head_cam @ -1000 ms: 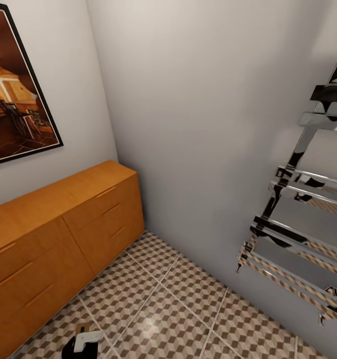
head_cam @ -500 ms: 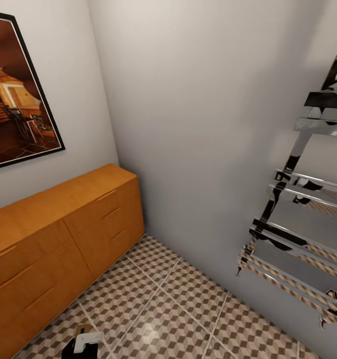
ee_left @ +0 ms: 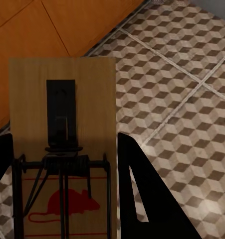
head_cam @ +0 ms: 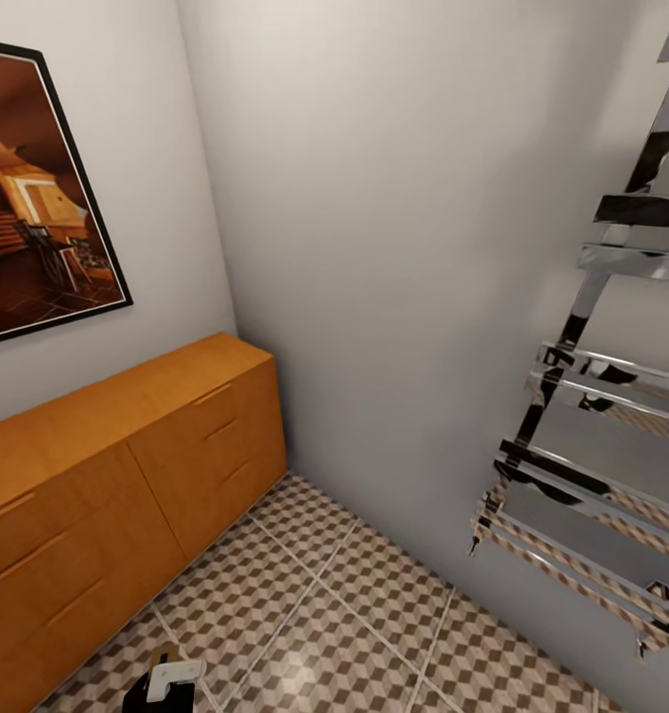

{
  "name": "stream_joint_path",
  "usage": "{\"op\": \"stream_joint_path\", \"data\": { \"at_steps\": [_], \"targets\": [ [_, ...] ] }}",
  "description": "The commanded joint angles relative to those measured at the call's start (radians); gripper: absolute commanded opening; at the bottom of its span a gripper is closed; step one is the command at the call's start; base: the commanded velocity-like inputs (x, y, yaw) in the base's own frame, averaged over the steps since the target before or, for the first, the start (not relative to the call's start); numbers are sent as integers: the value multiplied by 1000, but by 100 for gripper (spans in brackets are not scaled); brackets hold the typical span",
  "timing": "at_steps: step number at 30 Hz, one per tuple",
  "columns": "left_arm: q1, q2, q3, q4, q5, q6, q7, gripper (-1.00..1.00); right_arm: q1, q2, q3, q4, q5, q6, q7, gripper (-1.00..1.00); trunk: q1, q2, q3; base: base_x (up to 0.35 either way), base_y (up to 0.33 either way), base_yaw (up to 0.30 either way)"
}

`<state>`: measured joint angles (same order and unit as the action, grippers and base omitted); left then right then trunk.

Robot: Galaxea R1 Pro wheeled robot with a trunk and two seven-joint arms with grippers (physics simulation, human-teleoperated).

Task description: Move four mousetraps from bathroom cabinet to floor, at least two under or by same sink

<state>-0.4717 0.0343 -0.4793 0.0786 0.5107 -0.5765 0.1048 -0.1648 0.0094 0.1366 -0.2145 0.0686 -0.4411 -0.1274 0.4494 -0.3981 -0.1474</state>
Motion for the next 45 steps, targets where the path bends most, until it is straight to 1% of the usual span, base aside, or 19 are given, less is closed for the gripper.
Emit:
{"op": "stream_joint_path", "data": {
  "at_steps": [1,23,36,41,45],
  "targets": [
    [-1,-1,-8,3,-3,-3,9,-100,-1,0,6,1,6,-1,-12,-100,1,-2,0,0,0,0],
    [-1,-1,-8,3,-3,-3,9,-100,-1,-2,6,0,6,-2,-12,-100,1,-2,34,0,0,0],
    [-1,-1,-9,3,-3,-3,9,-100,-1,-10,6,-6,9,-4,-12,-100,1,-2,36,0,0,0],
    [-1,-2,-8,3,-3,-3,9,-100,-1,-8,7,-17,9,-41,-14,-100,1,-2,36,0,0,0],
    [-1,-2,-8,3,-3,-3,9,-100,-1,-7,7,-18,8,-53,-15,-100,1,-2,36,0,0,0]
  ]
}}
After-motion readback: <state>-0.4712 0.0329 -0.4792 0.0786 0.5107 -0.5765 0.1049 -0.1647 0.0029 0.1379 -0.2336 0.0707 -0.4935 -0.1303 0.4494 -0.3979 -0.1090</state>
